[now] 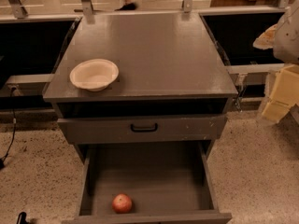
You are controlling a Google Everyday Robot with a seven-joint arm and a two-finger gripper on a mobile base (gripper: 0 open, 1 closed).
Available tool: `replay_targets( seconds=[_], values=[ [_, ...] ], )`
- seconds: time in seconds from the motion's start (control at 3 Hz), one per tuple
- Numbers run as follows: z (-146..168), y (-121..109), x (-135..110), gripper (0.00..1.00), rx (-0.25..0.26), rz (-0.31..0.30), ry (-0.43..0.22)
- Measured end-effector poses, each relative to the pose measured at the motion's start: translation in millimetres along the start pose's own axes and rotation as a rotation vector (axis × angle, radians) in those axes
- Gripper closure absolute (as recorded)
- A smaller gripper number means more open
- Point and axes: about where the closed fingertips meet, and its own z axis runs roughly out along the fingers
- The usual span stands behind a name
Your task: Pick apple from middle drawer and place on counter
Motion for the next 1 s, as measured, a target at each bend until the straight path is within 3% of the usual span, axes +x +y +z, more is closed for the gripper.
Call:
replay_targets(
  seconds=[0.67, 1.0],
  values=[
    [2.6, 1.1, -6.5, 0.0, 0.0, -0.033, -0.007],
    [35.6, 21.5, -24.6, 0.0, -0.034, -0.05, -0.076]
  ],
)
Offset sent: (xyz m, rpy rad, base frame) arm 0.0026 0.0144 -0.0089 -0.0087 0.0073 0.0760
